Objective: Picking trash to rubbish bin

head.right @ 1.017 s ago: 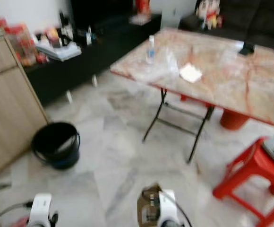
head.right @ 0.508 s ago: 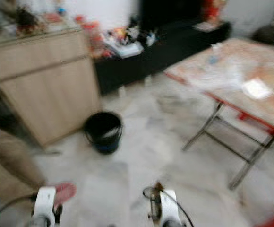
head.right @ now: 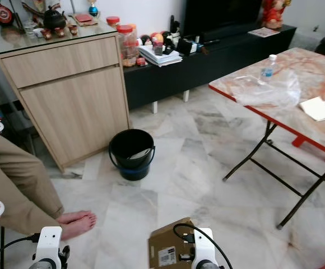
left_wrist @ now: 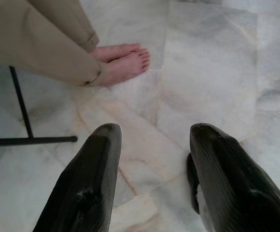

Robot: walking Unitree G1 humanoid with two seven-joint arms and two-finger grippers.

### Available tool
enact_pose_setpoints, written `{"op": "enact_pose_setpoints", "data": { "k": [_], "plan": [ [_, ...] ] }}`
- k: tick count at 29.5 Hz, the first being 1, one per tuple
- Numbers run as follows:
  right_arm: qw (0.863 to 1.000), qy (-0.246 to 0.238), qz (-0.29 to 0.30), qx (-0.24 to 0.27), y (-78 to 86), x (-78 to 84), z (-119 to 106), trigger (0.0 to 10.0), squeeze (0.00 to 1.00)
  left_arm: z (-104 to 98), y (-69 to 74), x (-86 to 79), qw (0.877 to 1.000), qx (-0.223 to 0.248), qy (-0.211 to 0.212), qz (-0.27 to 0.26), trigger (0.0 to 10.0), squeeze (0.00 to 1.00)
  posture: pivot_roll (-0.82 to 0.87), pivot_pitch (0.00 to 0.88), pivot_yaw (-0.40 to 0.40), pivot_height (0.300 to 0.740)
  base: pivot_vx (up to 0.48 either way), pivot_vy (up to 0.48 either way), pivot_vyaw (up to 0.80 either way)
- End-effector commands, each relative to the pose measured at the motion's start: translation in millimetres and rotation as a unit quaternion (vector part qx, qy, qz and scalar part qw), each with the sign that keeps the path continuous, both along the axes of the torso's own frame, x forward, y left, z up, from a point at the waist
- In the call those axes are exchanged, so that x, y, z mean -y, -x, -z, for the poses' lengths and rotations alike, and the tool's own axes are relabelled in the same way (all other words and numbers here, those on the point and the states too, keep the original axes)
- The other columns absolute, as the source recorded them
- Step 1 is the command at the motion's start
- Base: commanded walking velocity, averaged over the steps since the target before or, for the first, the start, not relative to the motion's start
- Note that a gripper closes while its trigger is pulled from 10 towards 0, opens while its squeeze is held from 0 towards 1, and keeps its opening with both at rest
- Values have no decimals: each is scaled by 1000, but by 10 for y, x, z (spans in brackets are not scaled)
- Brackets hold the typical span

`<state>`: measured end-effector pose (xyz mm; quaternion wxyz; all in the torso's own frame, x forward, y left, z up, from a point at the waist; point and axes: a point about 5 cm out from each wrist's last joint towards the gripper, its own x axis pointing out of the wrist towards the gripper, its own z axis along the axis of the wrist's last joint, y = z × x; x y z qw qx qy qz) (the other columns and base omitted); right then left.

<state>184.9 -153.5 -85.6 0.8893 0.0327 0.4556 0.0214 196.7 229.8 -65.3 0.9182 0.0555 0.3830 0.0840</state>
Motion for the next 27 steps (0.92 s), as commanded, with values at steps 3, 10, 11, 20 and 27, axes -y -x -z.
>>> {"op": "enact_pose_setpoints", "data": {
  "k": [3,10,11,20,27],
  "plan": [
    [1000,0,-5,13,-64,-18,-34,10000,0,-2,3,-15,1000,-1,-7,0,10000,0,-15,21,-13,740,363,0,304],
    [1000,-5,14,19,-80,9,-44,10000,0,-1,5,-17,1000,-1,-8,-1,10000,0,-16,19,-12,740,371,0,196],
    [1000,-5,14,20,-82,11,-45,10000,0,-2,4,-16,1000,-1,-8,0,10000,0,-16,16,-12,740,379,0,0],
    [1000,-1,15,18,-90,24,-48,10000,0,-6,-2,-19,1000,0,-9,2,10000,0,-15,14,-12,740,378,0,0],
    [1000,-3,13,24,-109,8,-59,10000,0,-6,-2,-21,1000,-1,-9,3,10000,0,-11,0,-11,740,378,0,-188]
  ]
}}
